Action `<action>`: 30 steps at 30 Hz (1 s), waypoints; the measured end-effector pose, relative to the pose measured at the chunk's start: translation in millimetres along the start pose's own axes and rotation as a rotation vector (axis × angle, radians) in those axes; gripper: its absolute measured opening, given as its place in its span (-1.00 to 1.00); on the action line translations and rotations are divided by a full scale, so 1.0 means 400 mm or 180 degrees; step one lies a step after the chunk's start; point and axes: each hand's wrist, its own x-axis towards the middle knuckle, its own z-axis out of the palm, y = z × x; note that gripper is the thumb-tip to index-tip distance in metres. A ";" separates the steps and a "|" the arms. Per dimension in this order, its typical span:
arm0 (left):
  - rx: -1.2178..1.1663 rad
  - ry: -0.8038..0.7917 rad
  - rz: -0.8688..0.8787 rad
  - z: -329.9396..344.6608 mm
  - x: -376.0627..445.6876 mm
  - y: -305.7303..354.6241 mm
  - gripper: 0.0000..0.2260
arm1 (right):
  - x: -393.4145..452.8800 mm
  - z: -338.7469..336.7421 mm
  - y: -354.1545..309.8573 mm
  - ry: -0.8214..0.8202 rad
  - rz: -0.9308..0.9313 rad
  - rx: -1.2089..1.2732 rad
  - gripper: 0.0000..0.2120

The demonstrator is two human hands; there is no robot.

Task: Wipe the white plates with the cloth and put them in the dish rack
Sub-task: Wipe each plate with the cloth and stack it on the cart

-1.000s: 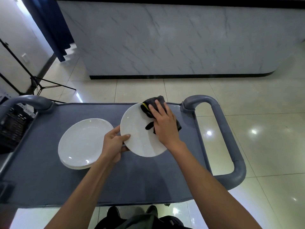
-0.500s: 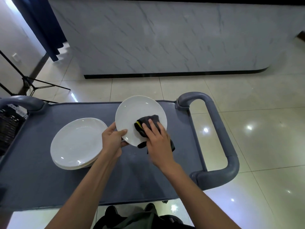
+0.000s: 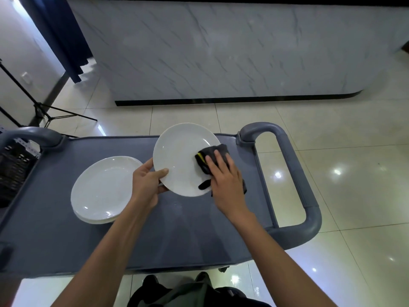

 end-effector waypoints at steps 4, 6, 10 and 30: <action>0.0101 -0.0203 -0.0047 0.002 -0.013 -0.005 -0.59 | 0.063 -0.023 0.029 0.0108 0.0031 -0.0187 -0.41; 0.0142 -0.0277 -0.0069 0.005 -0.018 -0.008 -0.59 | 0.095 -0.037 0.023 0.0193 -0.0019 -0.0213 -0.42; 0.0215 -0.0454 -0.0105 0.011 -0.022 -0.011 -0.60 | 0.142 -0.053 -0.028 0.0220 -0.0242 -0.0175 -0.43; 0.0295 -0.0728 -0.0088 -0.028 -0.036 0.004 -0.57 | 0.093 -0.004 -0.121 0.0032 -0.1244 0.0083 -0.31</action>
